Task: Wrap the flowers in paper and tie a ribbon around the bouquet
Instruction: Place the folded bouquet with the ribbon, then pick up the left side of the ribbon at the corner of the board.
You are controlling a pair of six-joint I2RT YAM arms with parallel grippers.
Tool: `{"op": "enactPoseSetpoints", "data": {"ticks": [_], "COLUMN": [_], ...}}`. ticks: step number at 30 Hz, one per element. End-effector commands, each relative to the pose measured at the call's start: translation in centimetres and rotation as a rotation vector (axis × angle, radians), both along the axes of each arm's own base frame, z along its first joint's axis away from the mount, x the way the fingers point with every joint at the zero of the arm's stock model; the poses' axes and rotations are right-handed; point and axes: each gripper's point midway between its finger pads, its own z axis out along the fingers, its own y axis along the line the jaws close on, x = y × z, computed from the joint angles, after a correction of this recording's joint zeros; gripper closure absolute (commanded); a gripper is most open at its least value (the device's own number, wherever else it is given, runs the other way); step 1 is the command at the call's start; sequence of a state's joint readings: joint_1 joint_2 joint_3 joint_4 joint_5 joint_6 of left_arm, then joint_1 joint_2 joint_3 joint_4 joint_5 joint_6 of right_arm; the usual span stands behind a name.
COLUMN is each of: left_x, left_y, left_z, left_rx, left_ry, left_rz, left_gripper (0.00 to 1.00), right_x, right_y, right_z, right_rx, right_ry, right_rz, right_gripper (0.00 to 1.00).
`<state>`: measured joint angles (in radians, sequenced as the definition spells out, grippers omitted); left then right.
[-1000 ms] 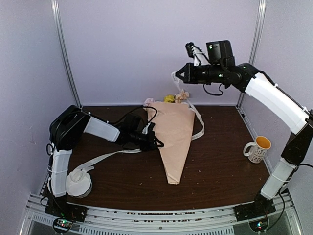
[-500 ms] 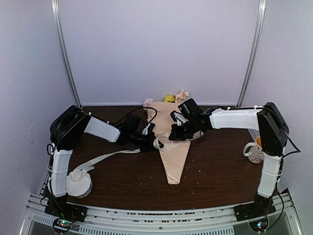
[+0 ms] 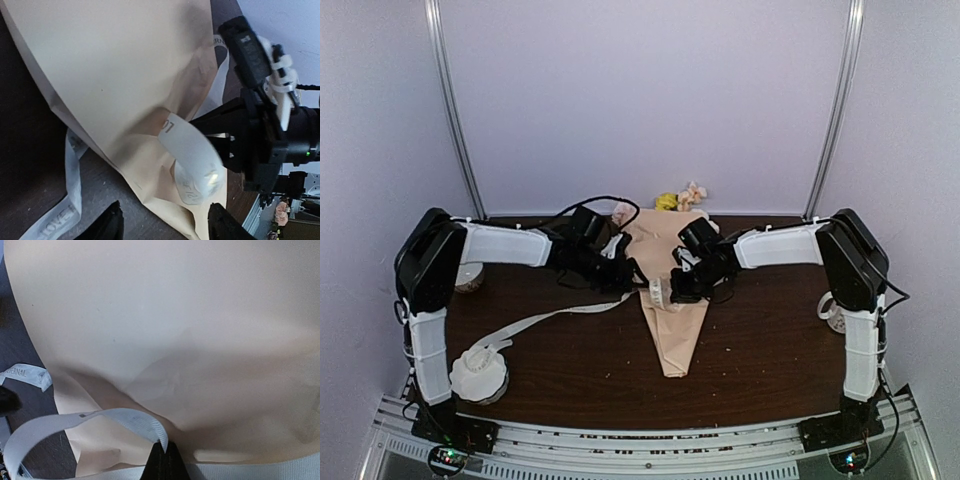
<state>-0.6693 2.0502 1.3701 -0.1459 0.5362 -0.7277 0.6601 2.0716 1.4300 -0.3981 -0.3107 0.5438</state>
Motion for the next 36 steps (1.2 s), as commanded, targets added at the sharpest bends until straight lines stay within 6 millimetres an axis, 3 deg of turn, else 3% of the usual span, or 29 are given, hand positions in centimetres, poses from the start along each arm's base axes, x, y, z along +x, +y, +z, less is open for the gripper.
{"op": "enactPoseSetpoints", "data": {"ticks": [1,5,8,11,15,18,24,30,33,36], "left_x": [-0.6,-1.1,-1.8,-3.6,-5.1,-5.3,-5.4,-5.2,-4.3,-4.5], "left_y": [4.2,12.7,19.2,21.8,25.0,25.9,26.4,29.2,29.5,29.1], "left_z": [3.6,1.1,-0.6,-0.4,-2.8,-3.8,-3.1,-4.2,-4.6,-6.2], "left_rx": [0.171,0.324,0.455,0.591,0.745,0.802,0.844,1.030,1.069,1.073], "left_ry": [-0.123,-0.028,-0.009,-0.023,0.036,0.041,0.029,0.036,0.028,0.063], "left_rz": [-0.046,0.139,0.248,0.200,0.220,0.214,0.165,0.157,0.154,0.111], "left_gripper": [0.36,0.34,0.49,0.52,0.36,0.36,0.32,0.28,0.27,0.30], "right_x": [0.1,0.0,-0.1,-0.3,-0.5,-0.7,-0.9,-0.9,-0.9,-1.0], "right_y": [-0.5,-0.2,-0.1,0.0,0.0,-0.1,-0.4,-0.1,-0.1,-0.2], "right_z": [-1.1,-0.6,-0.4,-0.2,-0.3,-0.2,-0.1,0.2,0.1,0.2], "right_rx": [-0.017,-0.006,-0.006,-0.006,-0.009,-0.009,-0.020,0.002,-0.001,-0.005], "right_ry": [0.015,0.004,-0.004,-0.009,-0.002,-0.005,-0.006,-0.005,-0.002,-0.003], "right_rz": [-0.024,-0.015,-0.003,0.009,0.015,0.016,0.026,0.023,0.025,0.026], "right_gripper": [1.00,1.00,1.00,1.00,1.00,1.00,1.00,1.00,1.00,1.00]}}
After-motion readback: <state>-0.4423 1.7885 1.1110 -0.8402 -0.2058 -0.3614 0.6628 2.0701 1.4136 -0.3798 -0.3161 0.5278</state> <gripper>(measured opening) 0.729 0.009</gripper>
